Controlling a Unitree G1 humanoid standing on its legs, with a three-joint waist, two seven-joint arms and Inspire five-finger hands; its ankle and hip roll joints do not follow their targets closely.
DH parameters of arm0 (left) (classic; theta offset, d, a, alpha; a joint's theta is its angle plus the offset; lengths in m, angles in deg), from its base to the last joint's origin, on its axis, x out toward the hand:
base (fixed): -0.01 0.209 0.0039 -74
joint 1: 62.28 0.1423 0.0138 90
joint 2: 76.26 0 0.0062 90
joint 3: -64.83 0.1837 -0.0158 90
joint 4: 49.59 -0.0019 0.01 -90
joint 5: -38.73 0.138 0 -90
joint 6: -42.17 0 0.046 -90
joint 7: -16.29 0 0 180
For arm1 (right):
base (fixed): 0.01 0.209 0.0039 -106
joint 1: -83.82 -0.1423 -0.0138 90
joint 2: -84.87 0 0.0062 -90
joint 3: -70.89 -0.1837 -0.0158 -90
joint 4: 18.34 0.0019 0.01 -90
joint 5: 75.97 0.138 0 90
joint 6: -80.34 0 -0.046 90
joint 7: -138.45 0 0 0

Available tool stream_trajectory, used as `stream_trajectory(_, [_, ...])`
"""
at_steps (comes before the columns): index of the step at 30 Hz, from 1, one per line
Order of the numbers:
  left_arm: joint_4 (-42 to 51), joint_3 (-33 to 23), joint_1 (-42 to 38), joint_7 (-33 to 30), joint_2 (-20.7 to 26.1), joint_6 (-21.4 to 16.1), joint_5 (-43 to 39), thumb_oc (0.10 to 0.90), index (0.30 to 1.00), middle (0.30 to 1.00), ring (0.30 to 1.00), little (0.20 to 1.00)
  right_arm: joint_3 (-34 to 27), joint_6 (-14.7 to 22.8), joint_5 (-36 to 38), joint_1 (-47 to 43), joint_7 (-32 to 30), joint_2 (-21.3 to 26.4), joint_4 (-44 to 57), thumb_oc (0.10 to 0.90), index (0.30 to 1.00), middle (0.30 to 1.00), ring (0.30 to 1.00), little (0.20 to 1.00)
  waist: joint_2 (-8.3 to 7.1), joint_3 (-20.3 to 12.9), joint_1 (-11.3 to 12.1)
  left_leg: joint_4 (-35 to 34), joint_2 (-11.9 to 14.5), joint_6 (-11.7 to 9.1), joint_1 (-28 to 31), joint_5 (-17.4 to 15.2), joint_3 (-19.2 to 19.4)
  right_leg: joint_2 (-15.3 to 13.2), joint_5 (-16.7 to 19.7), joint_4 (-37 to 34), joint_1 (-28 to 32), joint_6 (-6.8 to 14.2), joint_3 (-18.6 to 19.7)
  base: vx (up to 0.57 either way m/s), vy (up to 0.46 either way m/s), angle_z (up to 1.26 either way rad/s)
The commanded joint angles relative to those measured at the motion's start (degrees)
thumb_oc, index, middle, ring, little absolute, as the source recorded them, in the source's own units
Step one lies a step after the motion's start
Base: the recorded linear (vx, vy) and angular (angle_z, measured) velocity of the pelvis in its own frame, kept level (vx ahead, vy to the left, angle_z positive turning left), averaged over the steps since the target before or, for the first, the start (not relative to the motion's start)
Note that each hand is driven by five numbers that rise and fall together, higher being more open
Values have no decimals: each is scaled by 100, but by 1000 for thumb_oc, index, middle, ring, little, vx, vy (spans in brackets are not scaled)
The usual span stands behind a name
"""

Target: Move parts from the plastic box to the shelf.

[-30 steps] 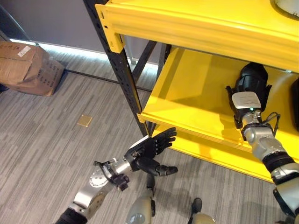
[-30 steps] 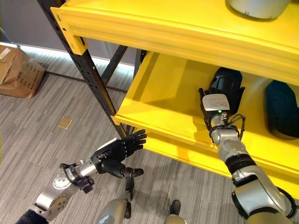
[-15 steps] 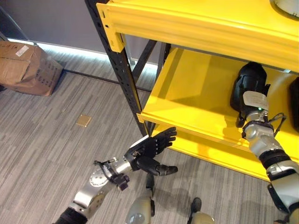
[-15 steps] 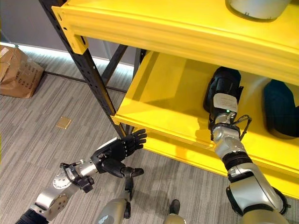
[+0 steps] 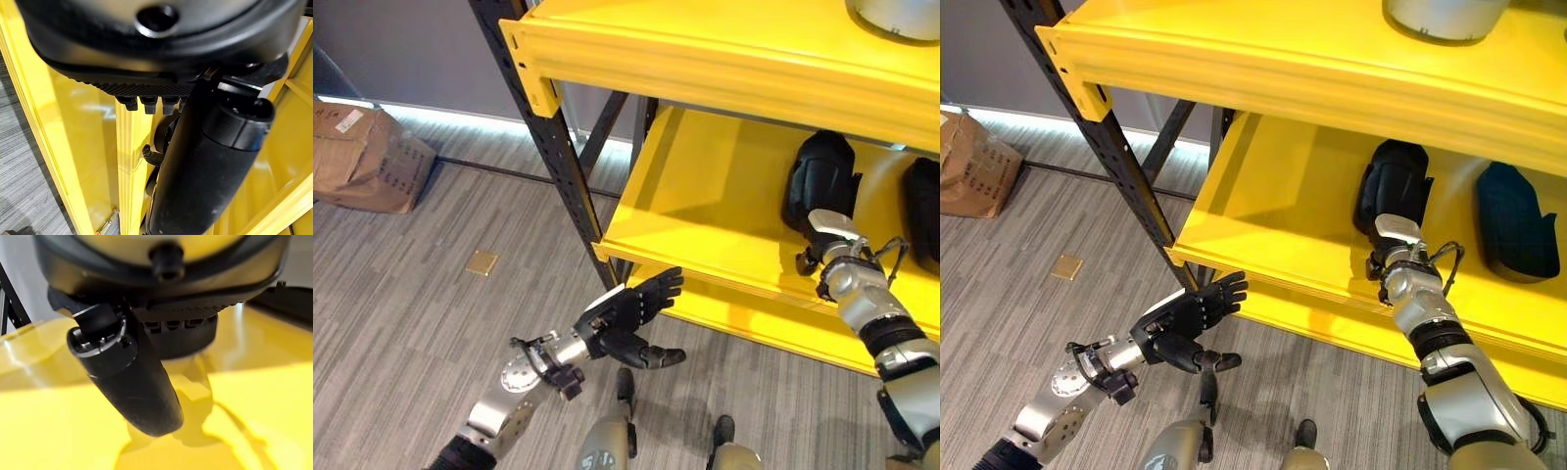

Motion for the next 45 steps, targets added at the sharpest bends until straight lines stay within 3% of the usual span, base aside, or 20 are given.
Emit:
stream_trajectory(1, [662,-284,-274,164,-276,-379,-214,900,1000,1000,1000,1000,441,-2,9,-203,241,114,-167,900,1000,1000,1000,1000,-65,58,237,579,75,3,323,-1169,235,31,-176,721,-578,-318,128,0,0,0])
stream_trajectory(21, [683,-384,-228,345,-243,-315,-171,900,1000,1000,1000,1000,543,-94,-572,-121,347,224,-109,900,1000,1000,1000,1000,-170,-18,262,551,106,3,322,-1148,253,73,-155,661,-525,-287,172,0,0,0])
stream_trajectory(45, [684,-509,-191,355,-284,-340,-162,900,1000,1000,1000,1000,400,-365,-1281,346,255,210,696,900,1000,1000,1000,1000,-203,-61,112,465,119,18,326,-1120,308,115,-165,671,-588,-288,292,0,0,0])
